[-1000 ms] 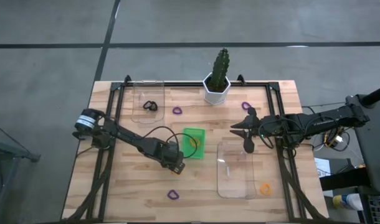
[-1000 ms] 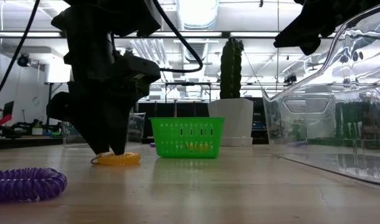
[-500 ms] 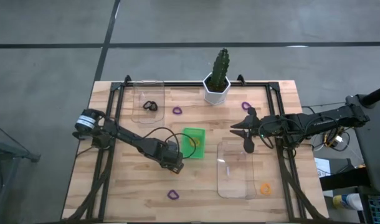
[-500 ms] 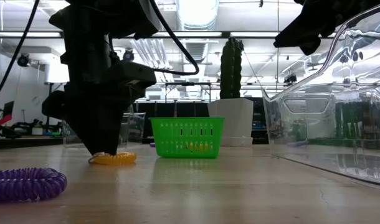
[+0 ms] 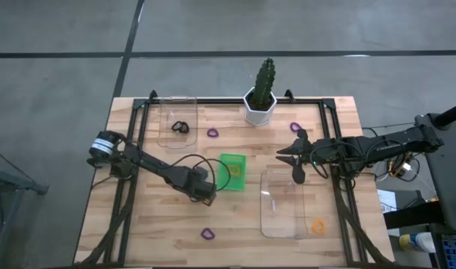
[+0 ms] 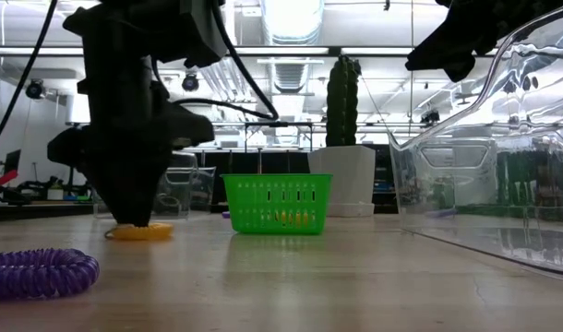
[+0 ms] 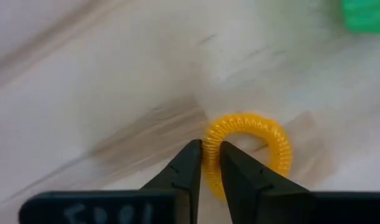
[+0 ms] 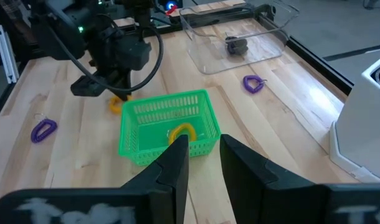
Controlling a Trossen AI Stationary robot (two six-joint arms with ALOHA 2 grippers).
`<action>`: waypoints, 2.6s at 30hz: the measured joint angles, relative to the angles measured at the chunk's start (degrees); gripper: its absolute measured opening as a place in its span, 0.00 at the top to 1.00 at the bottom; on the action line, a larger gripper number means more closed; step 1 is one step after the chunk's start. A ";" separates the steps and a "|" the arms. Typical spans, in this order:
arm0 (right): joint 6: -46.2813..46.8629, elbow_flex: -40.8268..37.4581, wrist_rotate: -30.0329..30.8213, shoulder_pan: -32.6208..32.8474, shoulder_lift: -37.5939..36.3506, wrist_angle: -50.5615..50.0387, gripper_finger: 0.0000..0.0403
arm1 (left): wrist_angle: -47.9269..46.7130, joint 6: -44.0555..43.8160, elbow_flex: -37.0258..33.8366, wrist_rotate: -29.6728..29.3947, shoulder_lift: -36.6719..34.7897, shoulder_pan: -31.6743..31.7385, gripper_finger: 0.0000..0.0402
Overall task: Sort spring keychains
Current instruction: Put the left orange spring keychain into the green bin
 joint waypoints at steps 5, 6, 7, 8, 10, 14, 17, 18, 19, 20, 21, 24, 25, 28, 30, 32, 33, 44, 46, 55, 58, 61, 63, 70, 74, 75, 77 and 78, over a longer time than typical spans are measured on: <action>0.00 -0.01 0.00 0.01 0.00 0.00 0.79 | -1.19 0.45 -0.06 -0.54 0.02 0.28 0.92; 0.00 0.01 0.00 0.01 0.00 0.00 0.79 | -1.27 0.59 -0.06 -0.62 0.02 0.28 0.94; 0.00 0.01 0.01 0.01 0.00 0.00 0.79 | -1.34 0.88 -0.06 -0.67 0.00 0.28 0.96; -0.01 0.00 0.00 0.01 0.00 0.00 0.79 | -1.44 1.21 -0.06 -0.72 0.00 0.28 0.97; -0.02 -0.01 0.00 0.01 0.00 0.00 0.79 | -1.52 1.98 -0.06 -0.85 -0.29 0.28 0.98; -0.02 0.01 0.00 0.01 0.00 0.00 0.79 | -1.75 2.42 -0.08 -1.72 -2.05 0.28 0.99; -0.02 0.01 0.00 0.01 0.00 0.00 0.79 | -2.64 2.44 -0.24 -3.65 -3.98 0.28 0.99; -0.02 -0.01 0.00 -0.01 0.00 0.00 0.79 | -3.49 2.51 -0.37 -4.78 -4.62 0.32 0.99; -0.02 0.01 0.01 0.01 -0.02 -0.02 0.79 | -5.25 2.54 -0.60 -5.77 -5.13 0.43 0.99; -0.03 0.01 0.01 0.00 0.00 0.00 0.79 | -6.69 2.50 -0.79 -6.45 -5.61 0.49 1.00; -0.04 0.01 0.00 0.01 0.00 0.00 0.79 | -6.94 2.52 -0.74 -6.67 -6.14 0.52 1.00; -0.03 0.01 0.02 -0.01 -0.01 0.00 0.79 | -9.01 2.58 -0.43 -6.52 -8.05 0.38 1.00; -0.04 0.01 0.00 0.01 0.00 0.00 0.79 | -9.83 2.88 -0.49 -6.34 -8.53 0.35 1.00; -0.04 -0.01 0.02 0.01 0.00 -0.02 0.79 | -8.89 4.53 -0.52 -6.33 -10.62 0.41 1.00; -0.03 0.01 0.01 0.01 0.00 -0.02 0.79 | -8.77 5.77 -0.47 -6.54 -12.78 0.42 1.00; -0.04 0.00 0.02 0.01 0.00 -0.02 0.79 | -7.73 7.02 -0.42 -8.30 -14.92 0.36 1.00; -0.04 0.01 0.02 -0.01 0.00 -0.02 0.79 | -7.32 7.58 -0.43 -9.53 -16.17 0.35 1.00; -0.20 0.01 0.01 0.01 0.00 -0.02 0.79 | 17.24 35.78 -0.32 -15.35 -29.25 0.37 1.00; -0.22 0.01 0.02 0.01 0.00 -0.02 0.79 | 22.97 41.58 -0.30 -13.47 -29.96 0.37 1.00; -0.22 0.00 0.02 0.01 0.00 -0.02 0.79 | 40.39 52.36 -1.81 -2.73 -29.07 0.39 1.00; -0.22 0.01 0.02 0.01 0.00 -0.01 0.79 | 46.54 52.32 -4.40 -0.12 -29.04 0.39 1.00; -0.22 0.00 0.02 0.00 0.00 -0.02 0.79 | 51.38 51.88 -6.81 0.86 -29.03 0.40 1.00; -0.22 0.01 0.02 0.01 0.00 -0.02 0.79 | 53.38 50.64 -7.92 0.81 -29.03 0.58 1.00; -0.14 0.01 0.02 0.00 0.00 -0.02 0.79 | 37.30 29.14 -7.30 -10.55 -28.97 3.03 1.00; -0.20 0.01 0.02 -0.01 0.00 -0.02 0.79 | 24.49 21.92 -3.82 -14.98 -27.57 3.78 1.00; -0.19 0.01 0.04 -0.01 0.00 0.00 0.79 | 22.13 21.58 -2.64 -15.65 -26.66 3.96 1.00; -0.20 0.01 0.09 -0.01 0.00 0.00 0.79 | 18.95 21.40 0.11 -16.49 -24.37 4.14 1.00; -0.18 0.01 0.12 -0.01 0.00 0.01 0.79 | 17.67 21.74 1.69 -16.55 -22.98 4.40 1.00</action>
